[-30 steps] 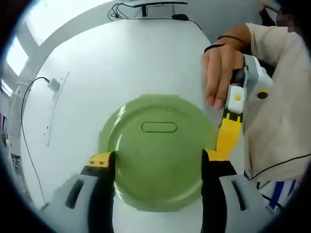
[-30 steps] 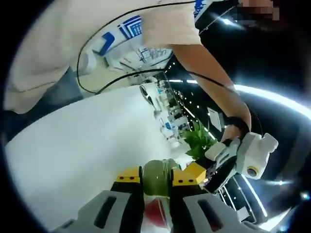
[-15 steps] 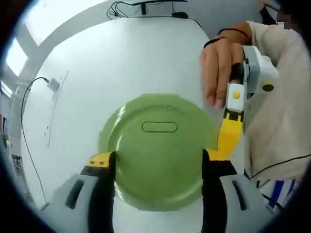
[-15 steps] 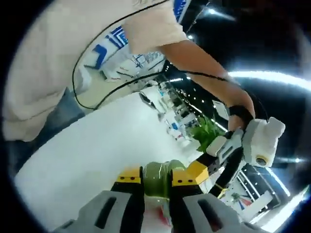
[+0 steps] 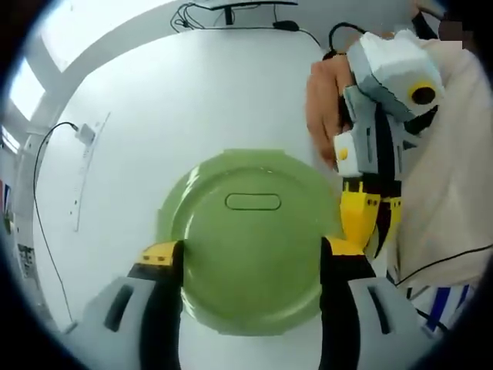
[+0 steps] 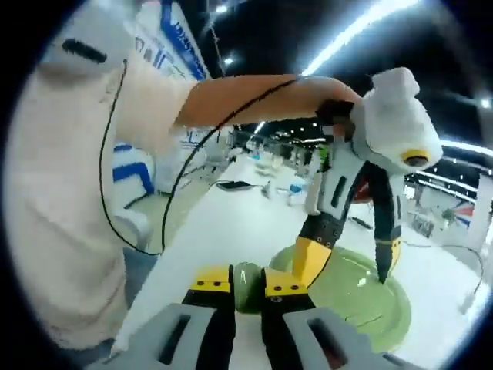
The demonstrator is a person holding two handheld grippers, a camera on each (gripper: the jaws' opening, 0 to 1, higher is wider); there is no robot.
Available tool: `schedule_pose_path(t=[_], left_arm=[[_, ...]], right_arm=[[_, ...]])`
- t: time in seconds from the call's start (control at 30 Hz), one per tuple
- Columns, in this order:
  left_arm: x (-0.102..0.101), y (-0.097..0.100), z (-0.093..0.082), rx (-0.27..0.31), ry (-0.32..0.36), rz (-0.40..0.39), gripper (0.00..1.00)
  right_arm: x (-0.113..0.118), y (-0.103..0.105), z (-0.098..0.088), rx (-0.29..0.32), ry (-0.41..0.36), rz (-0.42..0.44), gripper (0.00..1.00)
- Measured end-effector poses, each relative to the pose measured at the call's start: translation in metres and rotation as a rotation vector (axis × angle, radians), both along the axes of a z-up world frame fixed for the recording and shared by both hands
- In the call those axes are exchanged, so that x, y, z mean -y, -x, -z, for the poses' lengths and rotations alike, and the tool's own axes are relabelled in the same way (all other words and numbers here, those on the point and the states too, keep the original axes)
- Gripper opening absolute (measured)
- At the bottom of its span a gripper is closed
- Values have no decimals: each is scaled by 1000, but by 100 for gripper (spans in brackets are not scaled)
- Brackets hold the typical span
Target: Open container latches remove lid place lid upside down on tabletop take tomato from container place on tabletop
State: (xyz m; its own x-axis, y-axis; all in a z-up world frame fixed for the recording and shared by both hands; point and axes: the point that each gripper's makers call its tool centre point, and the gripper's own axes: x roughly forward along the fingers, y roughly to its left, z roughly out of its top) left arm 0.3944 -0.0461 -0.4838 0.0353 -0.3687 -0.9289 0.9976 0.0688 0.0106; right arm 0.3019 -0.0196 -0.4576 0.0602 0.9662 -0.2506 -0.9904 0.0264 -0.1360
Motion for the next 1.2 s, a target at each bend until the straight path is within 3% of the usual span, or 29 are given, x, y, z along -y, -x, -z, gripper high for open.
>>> schedule_pose_path(t=[0.07,0.1,0.13,0.2,0.27,0.37,0.57,0.6,0.7,0.73,0.8,1.2], left_arm=[[0,0,0,0,-2,1,66],[0,0,0,0,-3,1,66],[0,-1,0,0,-4,1,66],[0,-1,0,0,-5,1,66],[0,-1,0,0,-6,2,65],[0,-1,0,0,-8,2,65],[0,-2,0,1,-9,2,65],[0,-2,0,1,-7,2,65],[0,-3,0,1,-1,3,65],[0,-3,0,2,0,4,65],[0,-3,0,2,3,4,65],[0,-2,0,4,28,2,65]], right_arm=[[-1,-2,-1,-89,-14,2,7],[-1,-3,-1,-88,-13,-1,7],[-1,-1,0,-53,-13,-10,7],[-2,1,1,75,-14,-32,8],[-2,1,1,49,-18,-11,8],[-1,3,0,67,-34,11,8],[10,-5,-42,-108,-279,136,9],[14,-12,-51,-138,-334,189,9],[32,-26,-75,-198,-483,294,9],[34,-27,-77,-202,-499,304,9],[43,-33,-82,-161,-512,353,9],[69,-52,-96,-103,-544,435,11]])
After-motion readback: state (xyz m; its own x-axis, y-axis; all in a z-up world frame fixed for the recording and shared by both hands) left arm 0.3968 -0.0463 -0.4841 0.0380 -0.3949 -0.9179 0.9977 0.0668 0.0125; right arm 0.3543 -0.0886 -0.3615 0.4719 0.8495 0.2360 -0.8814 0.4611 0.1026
